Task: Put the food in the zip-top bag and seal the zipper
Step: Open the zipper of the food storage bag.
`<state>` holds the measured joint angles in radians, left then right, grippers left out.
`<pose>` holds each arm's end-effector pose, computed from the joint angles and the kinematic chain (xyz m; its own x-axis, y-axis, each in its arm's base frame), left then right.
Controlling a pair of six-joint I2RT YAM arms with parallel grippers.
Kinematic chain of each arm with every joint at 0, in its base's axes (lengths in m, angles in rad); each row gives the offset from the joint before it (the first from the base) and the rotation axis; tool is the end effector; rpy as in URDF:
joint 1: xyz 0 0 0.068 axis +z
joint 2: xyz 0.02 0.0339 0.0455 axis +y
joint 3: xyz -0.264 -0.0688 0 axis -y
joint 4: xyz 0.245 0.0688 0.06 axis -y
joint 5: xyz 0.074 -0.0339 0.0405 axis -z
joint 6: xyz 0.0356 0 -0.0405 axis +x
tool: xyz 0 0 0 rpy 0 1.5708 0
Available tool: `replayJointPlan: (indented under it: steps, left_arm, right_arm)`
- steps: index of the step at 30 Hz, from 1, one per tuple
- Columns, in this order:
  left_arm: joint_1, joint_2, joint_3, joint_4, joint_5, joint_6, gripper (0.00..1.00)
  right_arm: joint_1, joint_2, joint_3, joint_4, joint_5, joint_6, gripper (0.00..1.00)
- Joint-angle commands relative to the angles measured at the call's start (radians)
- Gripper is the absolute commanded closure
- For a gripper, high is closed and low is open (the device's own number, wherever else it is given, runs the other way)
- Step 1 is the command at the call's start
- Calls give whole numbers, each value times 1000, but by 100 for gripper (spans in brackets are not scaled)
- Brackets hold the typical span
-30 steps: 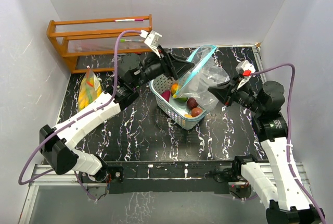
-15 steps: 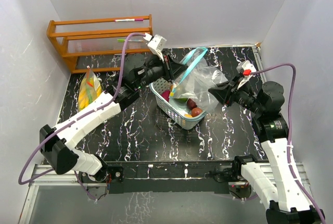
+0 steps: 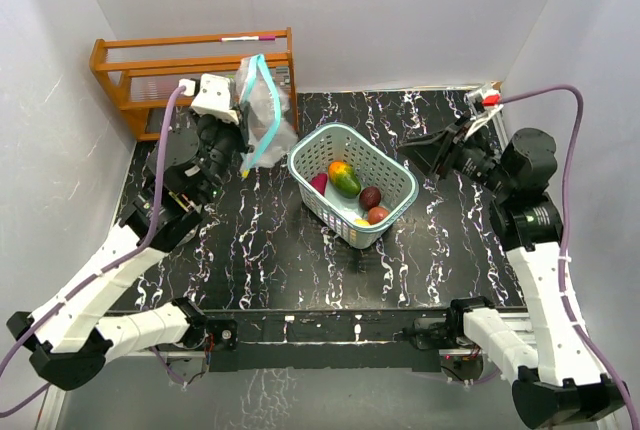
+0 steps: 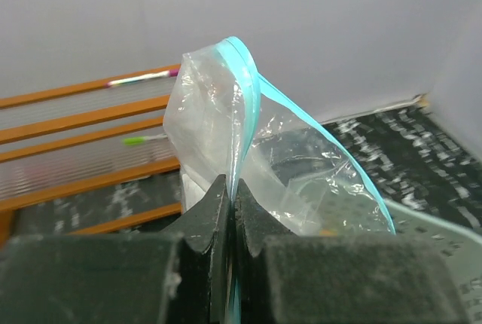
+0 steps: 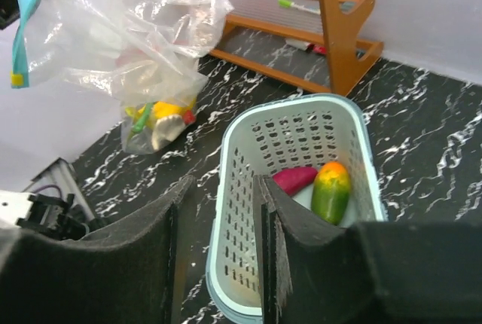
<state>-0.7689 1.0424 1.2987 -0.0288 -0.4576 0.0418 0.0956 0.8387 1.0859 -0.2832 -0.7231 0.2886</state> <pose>0.1632 -0.1360 0.4855 0.1751 -0.1172 -0.9775 0.3074 0.9497 -0.0588 0.1640 0.0394 0.4244 -0.2421 0.1912 -0.9512 -0.6895 0.6559 0.3073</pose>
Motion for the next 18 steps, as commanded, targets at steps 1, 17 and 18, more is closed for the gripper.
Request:
replayJointPlan:
  steps: [1, 17, 18]
  left_arm:
    - [-1, -34, -56, -97, -142, 161, 100]
    - [-1, -119, -174, -98, -59, 140, 100]
    - [-1, -125, -181, -95, -55, 137, 100]
  right_arm:
    - [16, 68, 51, 79, -29, 122, 60]
    - [586, 472, 310, 219, 442, 191, 43]
    - [593, 495, 326, 218, 436, 195, 43]
